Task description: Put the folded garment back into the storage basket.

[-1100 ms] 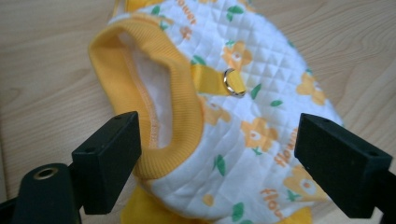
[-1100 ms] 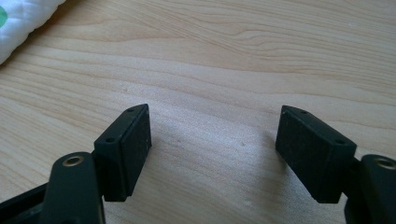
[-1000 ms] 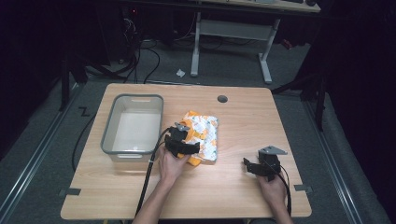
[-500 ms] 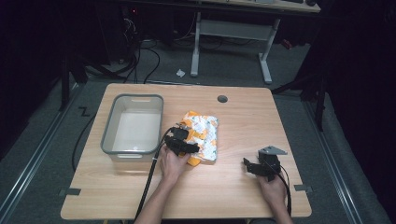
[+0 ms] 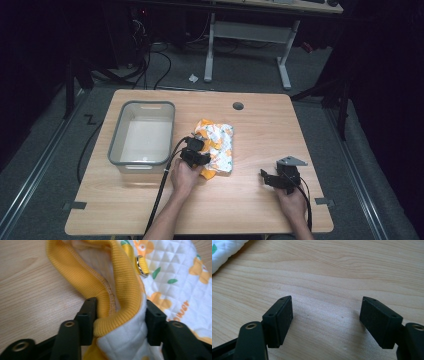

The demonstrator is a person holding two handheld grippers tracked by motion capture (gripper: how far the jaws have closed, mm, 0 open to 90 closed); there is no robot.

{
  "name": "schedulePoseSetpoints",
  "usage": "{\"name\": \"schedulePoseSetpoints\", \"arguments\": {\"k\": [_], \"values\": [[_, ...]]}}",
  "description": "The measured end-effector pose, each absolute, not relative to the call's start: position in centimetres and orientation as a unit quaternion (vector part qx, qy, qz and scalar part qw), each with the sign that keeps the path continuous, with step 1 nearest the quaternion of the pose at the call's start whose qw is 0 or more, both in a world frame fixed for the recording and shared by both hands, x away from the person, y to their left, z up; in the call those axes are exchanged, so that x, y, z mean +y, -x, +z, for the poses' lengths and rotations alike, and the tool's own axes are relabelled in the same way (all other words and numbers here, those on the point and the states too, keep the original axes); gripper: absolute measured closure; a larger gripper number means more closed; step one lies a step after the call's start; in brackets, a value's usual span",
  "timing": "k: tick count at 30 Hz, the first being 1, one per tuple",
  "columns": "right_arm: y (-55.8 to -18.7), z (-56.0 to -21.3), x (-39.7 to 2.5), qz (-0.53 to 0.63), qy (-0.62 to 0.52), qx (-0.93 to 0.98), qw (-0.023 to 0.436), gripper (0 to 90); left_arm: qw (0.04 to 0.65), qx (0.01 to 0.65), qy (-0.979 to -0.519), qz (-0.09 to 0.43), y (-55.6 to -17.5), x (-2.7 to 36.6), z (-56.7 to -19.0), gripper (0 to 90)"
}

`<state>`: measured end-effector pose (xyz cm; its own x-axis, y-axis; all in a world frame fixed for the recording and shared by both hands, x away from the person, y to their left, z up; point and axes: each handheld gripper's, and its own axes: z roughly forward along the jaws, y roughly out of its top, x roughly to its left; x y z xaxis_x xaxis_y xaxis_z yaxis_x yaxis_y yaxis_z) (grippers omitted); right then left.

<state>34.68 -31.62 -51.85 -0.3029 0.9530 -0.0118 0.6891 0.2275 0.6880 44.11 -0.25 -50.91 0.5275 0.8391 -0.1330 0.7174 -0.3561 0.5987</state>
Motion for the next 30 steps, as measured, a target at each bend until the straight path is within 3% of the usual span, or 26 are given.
{"name": "schedulePoseSetpoints", "arguments": {"k": [1,8,30], "values": [[-34.7,-51.8,-31.6,0.296,-0.547,0.751,0.223,26.9,0.311,0.476,-0.817,0.094,-44.1,-0.2,-50.9,59.6],[-34.7,-51.8,-31.6,0.296,-0.547,0.751,0.223,26.9,0.314,0.470,-0.820,0.088,-44.0,-0.2,-50.7,67.1],[-34.7,-51.8,-31.6,0.295,-0.547,0.751,0.222,26.9,0.371,0.430,-0.819,0.083,-42.5,0.5,-47.2,71.2]]}}
